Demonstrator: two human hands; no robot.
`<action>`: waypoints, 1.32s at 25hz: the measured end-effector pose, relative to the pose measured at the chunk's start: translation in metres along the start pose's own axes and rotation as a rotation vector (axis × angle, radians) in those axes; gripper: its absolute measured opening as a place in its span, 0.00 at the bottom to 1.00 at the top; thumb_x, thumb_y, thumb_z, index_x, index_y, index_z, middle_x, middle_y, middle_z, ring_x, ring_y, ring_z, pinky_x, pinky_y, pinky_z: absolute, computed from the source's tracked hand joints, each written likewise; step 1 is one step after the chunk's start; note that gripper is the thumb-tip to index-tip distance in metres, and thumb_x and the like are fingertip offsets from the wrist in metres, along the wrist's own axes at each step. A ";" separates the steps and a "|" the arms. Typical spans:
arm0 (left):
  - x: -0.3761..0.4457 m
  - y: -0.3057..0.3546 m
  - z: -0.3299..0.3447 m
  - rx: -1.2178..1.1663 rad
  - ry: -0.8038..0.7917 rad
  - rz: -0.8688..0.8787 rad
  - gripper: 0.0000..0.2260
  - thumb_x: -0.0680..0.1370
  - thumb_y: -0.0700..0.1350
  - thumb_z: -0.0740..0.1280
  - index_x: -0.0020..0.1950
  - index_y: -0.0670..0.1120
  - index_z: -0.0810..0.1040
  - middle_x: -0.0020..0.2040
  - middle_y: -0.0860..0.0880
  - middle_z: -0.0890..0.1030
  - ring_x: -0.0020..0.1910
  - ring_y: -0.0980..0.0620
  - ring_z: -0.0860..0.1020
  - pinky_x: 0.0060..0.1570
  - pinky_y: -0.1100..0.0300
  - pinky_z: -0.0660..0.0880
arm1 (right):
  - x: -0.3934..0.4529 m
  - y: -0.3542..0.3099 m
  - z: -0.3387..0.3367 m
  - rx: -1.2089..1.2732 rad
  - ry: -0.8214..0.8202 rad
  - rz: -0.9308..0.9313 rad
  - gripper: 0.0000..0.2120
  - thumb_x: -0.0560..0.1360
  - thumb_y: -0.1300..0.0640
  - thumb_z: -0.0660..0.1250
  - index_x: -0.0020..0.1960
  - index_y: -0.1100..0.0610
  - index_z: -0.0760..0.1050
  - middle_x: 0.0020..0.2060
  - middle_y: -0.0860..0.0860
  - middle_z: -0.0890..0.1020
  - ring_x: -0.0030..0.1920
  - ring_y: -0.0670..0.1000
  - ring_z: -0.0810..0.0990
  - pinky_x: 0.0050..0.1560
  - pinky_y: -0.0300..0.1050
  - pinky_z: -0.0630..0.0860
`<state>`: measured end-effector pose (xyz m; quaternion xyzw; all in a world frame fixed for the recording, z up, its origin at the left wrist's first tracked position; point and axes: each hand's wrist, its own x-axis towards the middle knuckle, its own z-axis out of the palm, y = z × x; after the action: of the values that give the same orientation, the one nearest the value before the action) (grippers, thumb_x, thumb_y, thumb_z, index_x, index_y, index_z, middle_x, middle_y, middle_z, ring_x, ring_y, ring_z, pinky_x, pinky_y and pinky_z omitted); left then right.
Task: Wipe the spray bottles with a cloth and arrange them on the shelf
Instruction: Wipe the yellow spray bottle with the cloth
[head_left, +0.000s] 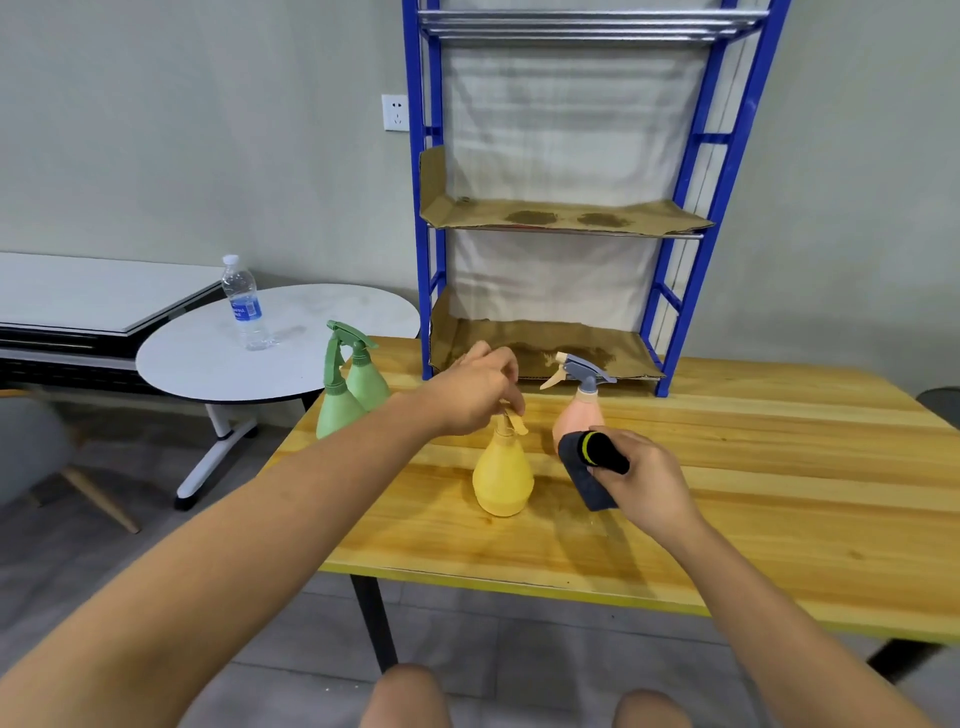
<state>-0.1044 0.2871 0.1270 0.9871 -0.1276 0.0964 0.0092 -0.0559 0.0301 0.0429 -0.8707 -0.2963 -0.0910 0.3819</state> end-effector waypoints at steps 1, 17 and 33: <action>-0.004 -0.001 0.000 -0.061 -0.014 0.005 0.15 0.78 0.36 0.69 0.60 0.52 0.83 0.61 0.53 0.70 0.60 0.52 0.70 0.55 0.63 0.72 | -0.003 -0.001 0.001 -0.002 -0.013 -0.020 0.20 0.72 0.67 0.72 0.61 0.51 0.80 0.51 0.44 0.80 0.54 0.48 0.76 0.50 0.33 0.68; -0.029 -0.006 0.013 -0.435 0.082 -0.304 0.13 0.76 0.56 0.72 0.58 0.53 0.84 0.49 0.55 0.85 0.47 0.59 0.81 0.51 0.55 0.80 | -0.009 -0.045 0.043 -0.198 0.017 -0.508 0.33 0.65 0.66 0.79 0.68 0.57 0.76 0.63 0.50 0.79 0.62 0.53 0.74 0.63 0.49 0.75; -0.023 -0.014 0.019 -0.449 0.114 -0.297 0.07 0.78 0.51 0.71 0.47 0.48 0.84 0.40 0.54 0.83 0.41 0.60 0.80 0.41 0.65 0.74 | 0.006 -0.052 0.076 -0.400 -0.047 -0.751 0.32 0.64 0.64 0.77 0.67 0.59 0.76 0.62 0.55 0.80 0.62 0.58 0.76 0.57 0.56 0.78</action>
<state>-0.1188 0.3052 0.1043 0.9612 0.0012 0.1189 0.2489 -0.0864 0.1148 0.0244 -0.7612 -0.5779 -0.2595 0.1391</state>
